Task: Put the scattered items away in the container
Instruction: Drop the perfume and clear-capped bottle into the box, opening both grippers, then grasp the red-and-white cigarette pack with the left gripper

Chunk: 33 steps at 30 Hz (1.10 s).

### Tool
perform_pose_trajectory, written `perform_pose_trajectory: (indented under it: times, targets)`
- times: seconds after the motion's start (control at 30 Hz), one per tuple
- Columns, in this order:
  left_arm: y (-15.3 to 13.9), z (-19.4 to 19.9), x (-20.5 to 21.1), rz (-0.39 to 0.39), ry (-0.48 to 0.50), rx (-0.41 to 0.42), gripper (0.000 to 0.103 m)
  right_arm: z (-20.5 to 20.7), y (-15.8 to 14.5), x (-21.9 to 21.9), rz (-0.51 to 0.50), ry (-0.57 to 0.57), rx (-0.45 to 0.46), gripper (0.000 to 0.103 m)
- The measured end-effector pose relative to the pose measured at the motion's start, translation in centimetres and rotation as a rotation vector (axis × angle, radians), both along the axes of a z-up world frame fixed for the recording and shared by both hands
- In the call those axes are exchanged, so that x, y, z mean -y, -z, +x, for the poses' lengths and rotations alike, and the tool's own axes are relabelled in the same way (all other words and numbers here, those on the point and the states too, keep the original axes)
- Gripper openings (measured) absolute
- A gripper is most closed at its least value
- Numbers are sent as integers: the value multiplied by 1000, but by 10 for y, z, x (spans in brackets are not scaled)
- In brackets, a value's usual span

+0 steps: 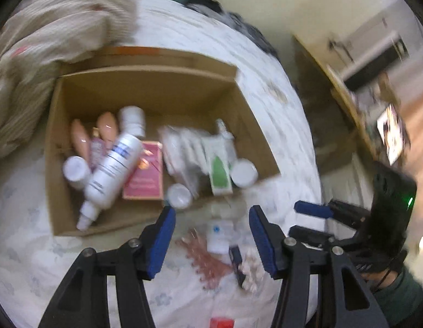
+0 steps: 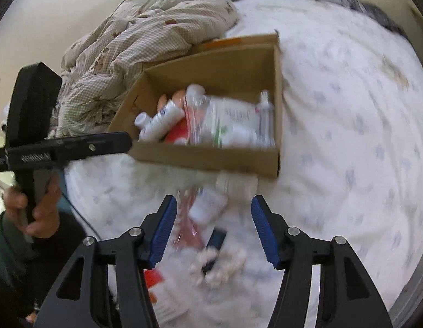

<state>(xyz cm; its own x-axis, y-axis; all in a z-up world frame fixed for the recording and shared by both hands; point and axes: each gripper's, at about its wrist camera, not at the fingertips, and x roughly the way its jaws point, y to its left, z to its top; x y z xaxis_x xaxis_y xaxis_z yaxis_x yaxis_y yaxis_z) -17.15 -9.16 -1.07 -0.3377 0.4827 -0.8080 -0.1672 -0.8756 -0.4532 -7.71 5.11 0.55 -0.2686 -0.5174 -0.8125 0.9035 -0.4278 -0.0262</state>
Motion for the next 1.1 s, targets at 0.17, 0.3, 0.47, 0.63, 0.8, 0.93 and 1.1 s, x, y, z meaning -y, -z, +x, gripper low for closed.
perform_pose_trajectory:
  times: [0.17,0.3,0.47,0.63,0.8,0.93,1.1]
  targets:
    - [19,34,-39,-66,171,116,57,-5,4,-24,-28,40,31,62]
    - [38,82,-67,-153,199,230,60,-9,7,-43,-51,72,55,62]
    - [51,136,-105,-328,227,251,74,-13,11,-66,-80,112,86,62]
    - [67,155,-127,-411,210,273,79,1,2,-66,-94,74,58,62]
    - [100,159,-151,-623,214,269,82,5,-6,-70,-116,65,52,62]
    - [108,157,-159,-687,232,227,84,5,-13,-75,-138,72,54,62]
    - [109,148,-146,-644,206,233,90,4,-17,-76,-146,76,52,62]
